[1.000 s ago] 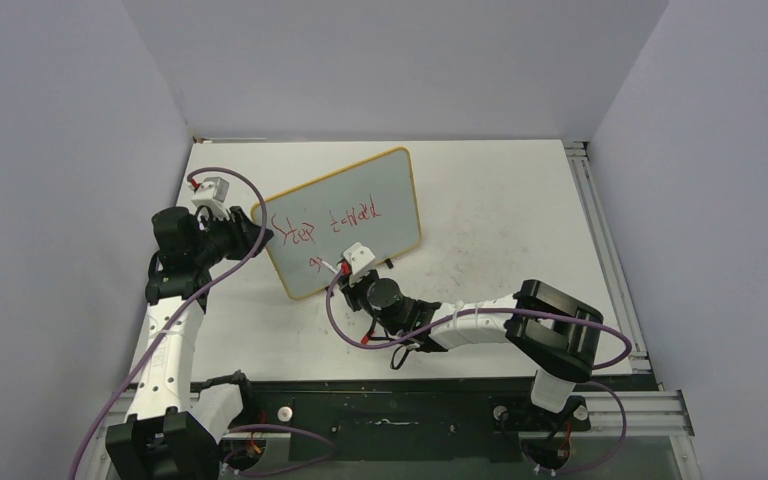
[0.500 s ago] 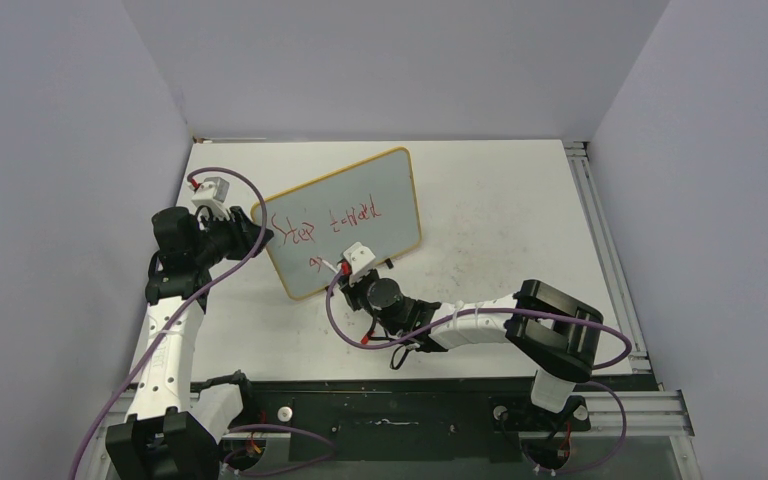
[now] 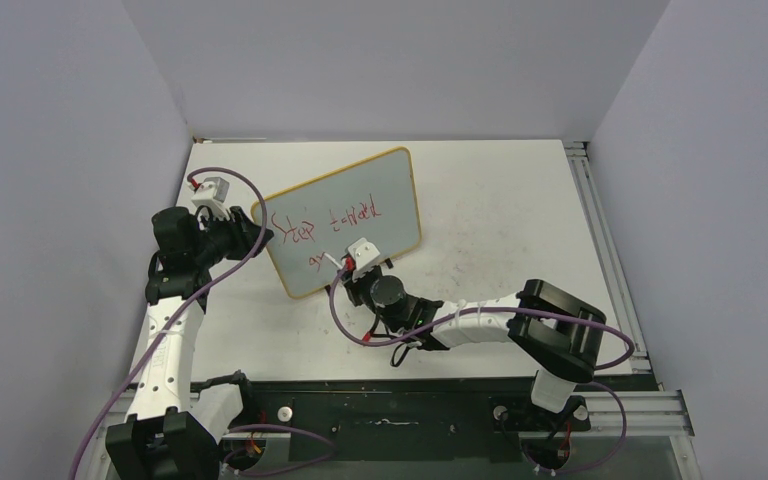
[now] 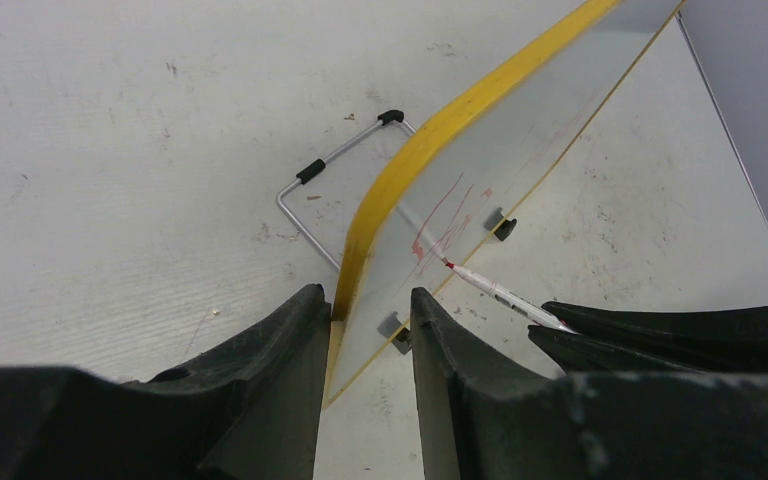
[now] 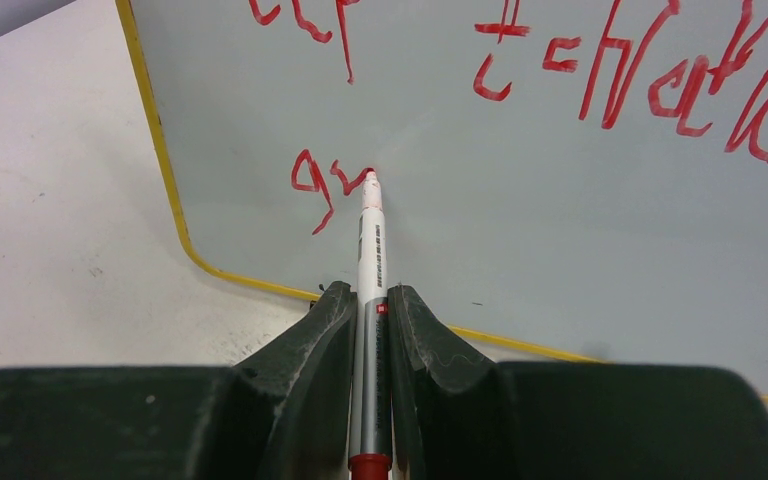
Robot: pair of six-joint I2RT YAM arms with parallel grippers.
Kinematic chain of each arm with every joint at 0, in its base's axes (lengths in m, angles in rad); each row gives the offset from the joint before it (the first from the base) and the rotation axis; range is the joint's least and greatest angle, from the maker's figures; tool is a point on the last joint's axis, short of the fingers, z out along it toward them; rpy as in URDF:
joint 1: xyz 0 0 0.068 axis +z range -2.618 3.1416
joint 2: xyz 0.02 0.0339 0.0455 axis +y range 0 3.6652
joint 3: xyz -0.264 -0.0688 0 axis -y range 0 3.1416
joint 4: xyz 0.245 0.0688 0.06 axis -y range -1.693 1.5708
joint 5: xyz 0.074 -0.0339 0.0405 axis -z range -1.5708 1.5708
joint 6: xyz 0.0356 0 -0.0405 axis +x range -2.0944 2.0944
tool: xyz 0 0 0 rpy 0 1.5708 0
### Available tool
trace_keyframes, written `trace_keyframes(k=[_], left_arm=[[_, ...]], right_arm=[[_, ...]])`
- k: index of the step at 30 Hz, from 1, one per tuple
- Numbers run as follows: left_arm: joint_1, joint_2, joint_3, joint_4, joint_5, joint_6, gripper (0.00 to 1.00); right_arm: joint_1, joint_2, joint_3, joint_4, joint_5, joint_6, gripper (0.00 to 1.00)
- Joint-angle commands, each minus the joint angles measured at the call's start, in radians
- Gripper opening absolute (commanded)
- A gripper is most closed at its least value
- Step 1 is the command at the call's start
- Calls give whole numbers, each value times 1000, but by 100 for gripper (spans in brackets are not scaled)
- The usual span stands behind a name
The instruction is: Write a sentence on the whiteboard
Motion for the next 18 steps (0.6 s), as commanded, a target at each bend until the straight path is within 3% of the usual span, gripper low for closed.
trace_keyframes(k=[1, 18], left_arm=[[7, -10, 8, 57, 16, -2, 33], [6, -12, 7, 57, 17, -2, 33]], right_arm=[[-18, -43, -15, 62, 37, 11, 5], [2, -106, -63, 86, 4, -7, 5]])
